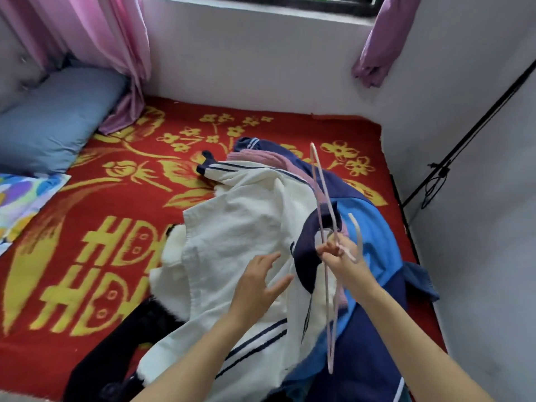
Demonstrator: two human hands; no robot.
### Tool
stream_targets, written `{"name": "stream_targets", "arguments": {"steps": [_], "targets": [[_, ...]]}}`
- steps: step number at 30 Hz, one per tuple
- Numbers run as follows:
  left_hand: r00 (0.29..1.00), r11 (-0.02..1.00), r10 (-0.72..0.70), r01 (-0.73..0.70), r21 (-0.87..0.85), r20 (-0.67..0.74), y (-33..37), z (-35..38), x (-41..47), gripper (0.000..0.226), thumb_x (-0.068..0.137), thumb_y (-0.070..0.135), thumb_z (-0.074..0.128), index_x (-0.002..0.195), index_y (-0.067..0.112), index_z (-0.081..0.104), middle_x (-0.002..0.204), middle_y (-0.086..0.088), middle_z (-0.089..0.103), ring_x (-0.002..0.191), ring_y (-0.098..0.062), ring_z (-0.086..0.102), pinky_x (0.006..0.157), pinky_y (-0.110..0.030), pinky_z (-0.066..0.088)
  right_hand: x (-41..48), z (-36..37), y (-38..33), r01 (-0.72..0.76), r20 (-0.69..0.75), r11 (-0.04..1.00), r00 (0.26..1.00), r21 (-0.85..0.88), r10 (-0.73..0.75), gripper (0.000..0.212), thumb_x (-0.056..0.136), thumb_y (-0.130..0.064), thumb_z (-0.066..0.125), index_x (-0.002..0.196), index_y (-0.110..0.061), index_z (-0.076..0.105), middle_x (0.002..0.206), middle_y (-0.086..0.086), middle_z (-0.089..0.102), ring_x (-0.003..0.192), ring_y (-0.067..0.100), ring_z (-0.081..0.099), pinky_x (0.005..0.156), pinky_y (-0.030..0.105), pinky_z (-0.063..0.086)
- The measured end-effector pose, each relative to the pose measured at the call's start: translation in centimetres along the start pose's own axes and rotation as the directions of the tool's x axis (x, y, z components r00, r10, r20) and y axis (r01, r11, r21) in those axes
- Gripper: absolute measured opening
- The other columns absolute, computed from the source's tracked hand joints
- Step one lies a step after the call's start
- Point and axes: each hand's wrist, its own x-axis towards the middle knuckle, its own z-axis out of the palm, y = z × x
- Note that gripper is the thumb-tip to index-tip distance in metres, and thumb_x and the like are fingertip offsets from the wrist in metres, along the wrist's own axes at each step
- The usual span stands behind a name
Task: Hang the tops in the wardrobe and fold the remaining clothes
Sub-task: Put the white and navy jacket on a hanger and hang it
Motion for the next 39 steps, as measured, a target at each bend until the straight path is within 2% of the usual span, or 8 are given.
{"name": "stream_targets", "arguments": {"steps": [5,10,14,22,26,29,34,39], "targets": [[0.985,0.976,0.168,-0.172,-0.134,-0.039,-0.4,-7.1,-1.8,0.065,0.071,0.013,0.08,0.128,0.021,0.049,0.107,0.012,0.053,0.095,-0.005,0.055,0.079,-0.006,0.04,-5.6,7.1,-7.0,-0.02,0.126,0.98,0.992,0.196,-0.005,0.029,0.072,0.012,0.044,0.067,-0.014,0.031,0.074,0.017,0.047,0.076,0.02,0.052,0.075,0.029,0.044],[0.942,0.956,0.244,-0.274,-0.107,-0.229,-3.1,-14.8,-3.8,0.041,0.075,-0.002,0.073,0.114,0.003,0.063,0.099,-0.003,0.065,0.087,-0.011,0.06,0.077,-0.022,0.05,-8.0,14.0,-10.7,0.023,0.201,0.968,0.977,0.251,-0.075,0.042,0.074,0.027,0.032,0.071,-0.015,0.029,0.057,-0.008,0.06,0.065,0.005,0.062,0.067,0.025,0.052],[0.945,0.96,0.233,-0.262,-0.101,-0.23,-4.1,-19.8,-4.7,0.028,0.076,-0.005,0.071,0.103,0.002,0.069,0.094,-0.003,0.07,0.083,-0.005,0.06,0.075,-0.006,0.042,-7.9,15.5,-11.3,-0.013,0.119,0.981,0.993,0.192,-0.011,0.021,0.091,0.017,0.031,0.097,0.008,0.049,0.09,0.012,0.066,0.07,0.01,0.07,0.056,0.024,0.056],[0.93,0.947,0.309,-0.321,-0.031,-0.197,-4.7,-27.6,-6.2,0.034,0.074,-0.001,0.074,0.107,0.008,0.07,0.091,0.011,0.066,0.085,-0.003,0.061,0.072,-0.018,0.047,-4.9,16.1,-6.4,-0.23,-0.138,0.97,0.966,-0.084,0.217,0.025,0.084,-0.008,0.067,0.076,-0.013,0.044,0.068,0.002,0.048,0.048,0.013,0.053,0.039,0.021,0.038],[0.949,0.961,0.254,-0.269,-0.059,-0.186,-5.0,-29.4,-7.4,0.034,0.075,-0.002,0.073,0.107,0.01,0.069,0.09,0.017,0.065,0.085,0.009,0.06,0.072,-0.008,0.046,-2.7,20.2,-4.7,-0.199,-0.09,0.979,0.977,-0.051,0.194,0.015,0.079,0.002,0.066,0.074,-0.006,0.054,0.064,0.005,0.049,0.06,0.018,0.05,0.046,0.018,0.043],[0.949,0.965,0.237,-0.255,-0.064,-0.208,-4.6,-31.2,-7.9,0.04,0.074,-0.004,0.073,0.101,0.024,0.068,0.087,0.026,0.066,0.083,0.012,0.061,0.074,-0.008,0.046,-1.5,23.2,-4.2,-0.184,-0.088,0.983,0.979,0.005,0.183,0.017,0.078,0.006,0.063,0.095,0.003,0.062,0.082,0.017,0.062,0.08,0.026,0.059,0.072,0.034,0.051],[0.938,0.97,0.229,-0.243,-0.025,-0.26,-3.8,-35.3,-7.8,0.045,0.075,-0.003,0.072,0.092,0.038,0.064,0.085,0.028,0.069,0.083,0.006,0.064,0.076,-0.014,0.05,0.4,24.5,-5.4,-0.208,-0.158,0.975,0.963,0.079,0.219,0.024,0.077,0.007,0.06,0.066,-0.011,0.051,0.063,0.004,0.051,0.065,0.018,0.049,0.051,0.027,0.037],[0.9,0.981,0.181,-0.194,0.007,-0.397,-3.4,-42.2,-5.4,0.03,0.074,-0.006,0.072,0.099,0.011,0.071,0.081,0.018,0.069,0.074,0.01,0.06,0.08,-0.014,0.047,3.7,22.4,-13.9,0.089,-0.233,0.994,0.97,0.066,-0.071,0.037,0.072,0.018,0.048,0.061,-0.016,0.038,0.058,0.001,0.04,0.053,0.014,0.036,0.051,0.025,0.033]]}}
